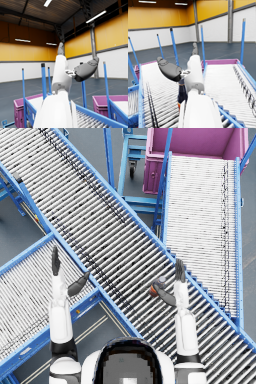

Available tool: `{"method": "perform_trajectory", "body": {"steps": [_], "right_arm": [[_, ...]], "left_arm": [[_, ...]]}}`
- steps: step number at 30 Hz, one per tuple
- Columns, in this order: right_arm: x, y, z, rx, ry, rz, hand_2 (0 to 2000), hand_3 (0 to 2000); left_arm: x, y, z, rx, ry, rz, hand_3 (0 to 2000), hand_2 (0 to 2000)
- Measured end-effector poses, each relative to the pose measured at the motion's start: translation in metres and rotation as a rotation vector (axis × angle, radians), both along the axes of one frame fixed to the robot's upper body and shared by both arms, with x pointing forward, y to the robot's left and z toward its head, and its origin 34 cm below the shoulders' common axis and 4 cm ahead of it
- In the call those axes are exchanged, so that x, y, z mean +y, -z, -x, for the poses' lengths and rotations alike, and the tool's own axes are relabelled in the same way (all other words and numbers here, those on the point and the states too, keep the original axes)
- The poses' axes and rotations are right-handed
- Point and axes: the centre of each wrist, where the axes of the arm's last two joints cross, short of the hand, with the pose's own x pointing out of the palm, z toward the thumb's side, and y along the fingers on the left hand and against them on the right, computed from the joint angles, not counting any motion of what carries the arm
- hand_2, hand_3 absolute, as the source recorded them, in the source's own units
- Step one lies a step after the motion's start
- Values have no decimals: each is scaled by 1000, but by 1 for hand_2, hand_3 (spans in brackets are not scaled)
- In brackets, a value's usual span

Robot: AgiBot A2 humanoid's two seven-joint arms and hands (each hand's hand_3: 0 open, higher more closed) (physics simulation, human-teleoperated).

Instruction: Pick up the oil and place it on the left assembly line, put the cola on the right, and keep Sprite still

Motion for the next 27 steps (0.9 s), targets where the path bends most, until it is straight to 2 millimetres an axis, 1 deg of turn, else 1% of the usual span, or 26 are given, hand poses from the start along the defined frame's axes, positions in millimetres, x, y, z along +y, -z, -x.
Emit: {"method": "perform_trajectory", "body": {"steps": [4, 7, 11, 17, 20, 23, 24, 25, 27], "right_arm": [[9, 25, -11, 101, -27, -1, 0, 0], [14, 48, -22, 192, -33, -1, 0, 0], [22, 74, -29, 290, -52, 5, 0, 0], [34, 100, -37, 395, -77, 16, 0, 0], [44, 109, -50, 435, -93, 19, 0, 0], [51, 122, -65, 498, -103, 26, 0, 0], [51, 126, -68, 517, -102, 28, 1361, 327], [47, 129, -73, 526, -126, 37, 2000, 653], [46, 133, -79, 539, -151, 41, 2000, 1307]], "left_arm": [[-1, 2, -2, 11, 4, 3, 0, 0], [-2, 5, -5, 25, 6, 5, 0, 0], [-2, 7, -7, 36, 6, 10, 0, 0], [2, 7, -8, 36, -6, 19, 0, 0], [2, 7, -8, 37, -9, 22, 0, 0], [4, 9, -9, 43, -16, 28, 0, 0], [5, 9, -9, 44, -18, 30, 0, 0], [5, 9, -9, 44, -20, 31, 0, 0], [5, 9, -9, 43, -20, 31, 0, 0]]}}
